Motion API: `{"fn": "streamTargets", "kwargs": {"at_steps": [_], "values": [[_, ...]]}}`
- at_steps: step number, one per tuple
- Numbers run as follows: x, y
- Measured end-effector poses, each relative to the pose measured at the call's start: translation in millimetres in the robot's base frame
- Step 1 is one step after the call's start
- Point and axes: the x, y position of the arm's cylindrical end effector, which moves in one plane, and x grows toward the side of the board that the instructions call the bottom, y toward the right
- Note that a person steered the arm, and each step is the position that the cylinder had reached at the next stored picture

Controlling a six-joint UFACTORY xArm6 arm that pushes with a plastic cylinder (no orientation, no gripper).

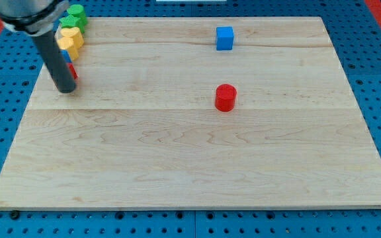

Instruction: Keep the red circle adjacent to the red star

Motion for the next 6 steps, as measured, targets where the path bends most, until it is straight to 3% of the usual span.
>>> {"fn": "streamTargets", "kwargs": {"at_steps": [2, 5, 6], "values": [[-5, 63], [-23, 262], [-1, 308]]}}
